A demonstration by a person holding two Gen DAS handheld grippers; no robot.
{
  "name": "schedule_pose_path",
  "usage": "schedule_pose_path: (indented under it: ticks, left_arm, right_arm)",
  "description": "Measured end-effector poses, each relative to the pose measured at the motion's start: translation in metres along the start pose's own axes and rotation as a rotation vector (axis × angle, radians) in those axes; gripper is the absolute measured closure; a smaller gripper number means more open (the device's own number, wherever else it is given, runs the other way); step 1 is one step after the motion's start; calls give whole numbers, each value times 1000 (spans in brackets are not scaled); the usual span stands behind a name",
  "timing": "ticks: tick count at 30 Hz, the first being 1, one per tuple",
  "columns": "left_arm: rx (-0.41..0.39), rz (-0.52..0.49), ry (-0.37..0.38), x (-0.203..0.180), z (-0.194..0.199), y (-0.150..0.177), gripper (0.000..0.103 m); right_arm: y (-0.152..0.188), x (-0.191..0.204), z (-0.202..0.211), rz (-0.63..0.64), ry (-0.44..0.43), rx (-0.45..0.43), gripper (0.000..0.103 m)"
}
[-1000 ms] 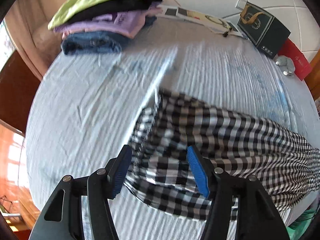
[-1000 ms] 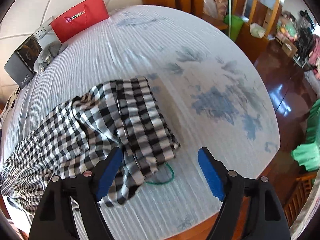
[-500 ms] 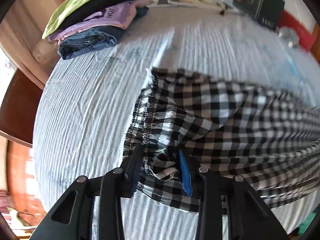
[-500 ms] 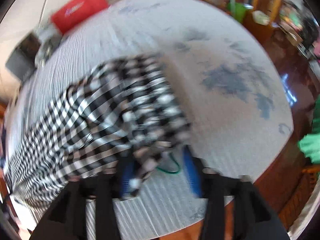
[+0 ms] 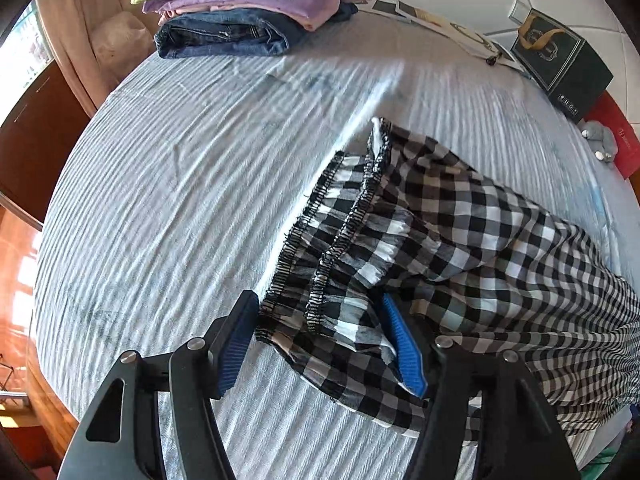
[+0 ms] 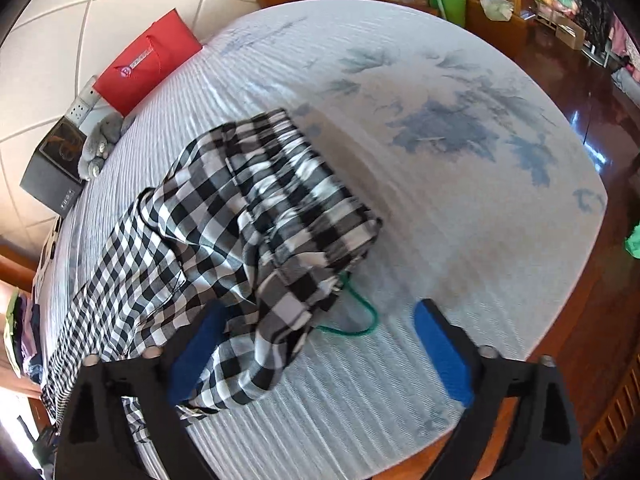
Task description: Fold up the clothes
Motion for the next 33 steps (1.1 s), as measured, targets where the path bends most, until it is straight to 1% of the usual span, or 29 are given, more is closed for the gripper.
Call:
schedule_pose_path:
  ticks: [1, 3, 6, 8, 10, 11, 12, 15, 17, 19, 20, 22, 25, 28, 31, 33]
  left_arm:
    - [-1, -13, -13, -1, -1, -1, 33]
    - [-3, -1, -14, 1, -3, -2, 30]
    - [-2, -4, -21, 2, -6, -4, 30]
    - [-8, -4, -18, 2, -5, -4, 34]
    - [-19, -29, -5, -6, -1, -2, 49]
    - [-20, -38, -1, -9, 0, -3, 53]
    - [-21, -47, 3, -11, 1, -4, 59]
    - [-24, -50, 14, -15, 3, -4, 60]
    - [-29, -63, 18, -15, 3, -4, 62]
    - [-25, -80, 35, -24, 7, -2, 79]
    - [-27, -95, 35, -28, 10, -3, 81]
    - [-43, -125, 39, -36, 15, -6, 90]
    - [-64, -154, 47, -45, 24, -14, 90]
    - [-59, -149, 43, -43, 22, -18, 90]
    - [-32, -124, 42, -44, 20, -4, 90]
    - [-24, -110, 43, -41, 16, -1, 88]
  right_arm:
    - [0, 2, -2, 9, 8, 1, 6]
    - [-1, 7, -6, 23, 21, -3, 5]
    - [-3, 10, -8, 25, 22, -4, 4]
    - [-5, 10, -8, 24, 25, -7, 4]
    - [-4, 8, -7, 29, 33, -7, 7]
    - [-4, 8, -8, 39, 50, -9, 10]
    - [-4, 9, -8, 54, 68, -11, 12]
    - [-3, 9, -8, 70, 80, -12, 12]
    - [-3, 9, -9, 70, 83, -14, 12]
    - [-3, 10, -9, 80, 95, -12, 12]
    - [-3, 10, -10, 84, 99, -11, 12]
    - [-2, 11, -10, 89, 104, -10, 12]
    - [-2, 10, -9, 85, 98, -8, 13]
    - [-2, 11, -6, 41, 47, 0, 13]
    - [0, 12, -5, 30, 19, -6, 13]
    - [0, 12, -5, 23, 0, -10, 12]
Point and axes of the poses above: each gripper's, at about its wrist camera, not at the fingertips, and z roughly against the way its jaws point, x to its left, y to its underside, the point moved 10 cm from there along -z, roughly the way its jaws point, and after that the axes turned 8 degrees about -z, right-handed, at the moved point
